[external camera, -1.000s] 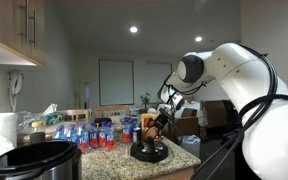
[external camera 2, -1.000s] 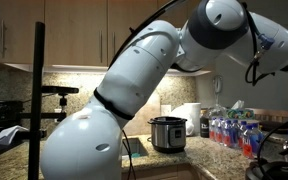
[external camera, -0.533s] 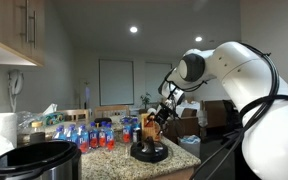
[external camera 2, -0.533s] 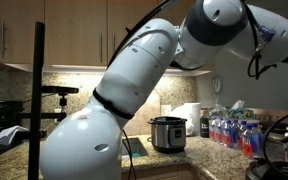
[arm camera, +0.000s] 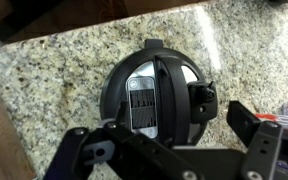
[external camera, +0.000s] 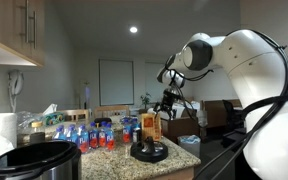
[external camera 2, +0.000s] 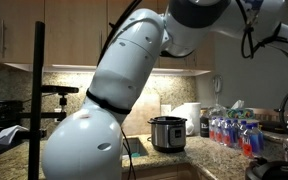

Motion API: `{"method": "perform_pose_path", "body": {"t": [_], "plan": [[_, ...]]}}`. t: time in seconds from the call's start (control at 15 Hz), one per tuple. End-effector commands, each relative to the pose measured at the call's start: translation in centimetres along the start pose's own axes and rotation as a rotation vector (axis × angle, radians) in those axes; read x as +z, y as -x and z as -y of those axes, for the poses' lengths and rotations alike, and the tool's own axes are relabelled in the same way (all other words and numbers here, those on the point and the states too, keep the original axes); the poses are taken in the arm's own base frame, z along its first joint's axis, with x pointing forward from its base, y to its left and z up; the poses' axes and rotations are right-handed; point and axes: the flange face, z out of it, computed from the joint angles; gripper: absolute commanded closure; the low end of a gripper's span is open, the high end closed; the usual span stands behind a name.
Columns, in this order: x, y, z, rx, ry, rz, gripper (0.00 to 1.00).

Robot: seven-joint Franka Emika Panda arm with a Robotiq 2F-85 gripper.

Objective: Remove the black lid from the rice cooker

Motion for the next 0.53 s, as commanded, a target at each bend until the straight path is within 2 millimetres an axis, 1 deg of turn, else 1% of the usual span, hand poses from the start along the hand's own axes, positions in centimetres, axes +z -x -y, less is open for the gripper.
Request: {"method": "perform_pose_path", "body": {"t": [0.0, 0.13, 0.2, 0.33, 0.47], "plan": [[-3.9, 4.2, 5.6, -0.08, 0.102, -0.162, 0.0], [-5.3, 6.4, 9.3, -0.152, 0.144, -0.267, 0.0], [-5.7, 7.5, 11.0, -0.185, 0.178, -0.316, 0.0], [-5.6, 9.6, 13.8, -0.219, 0.248, -0.394, 0.0], [-4.6, 11.3, 15.2, -0.216, 0.334, -0.421, 0.0]]}}
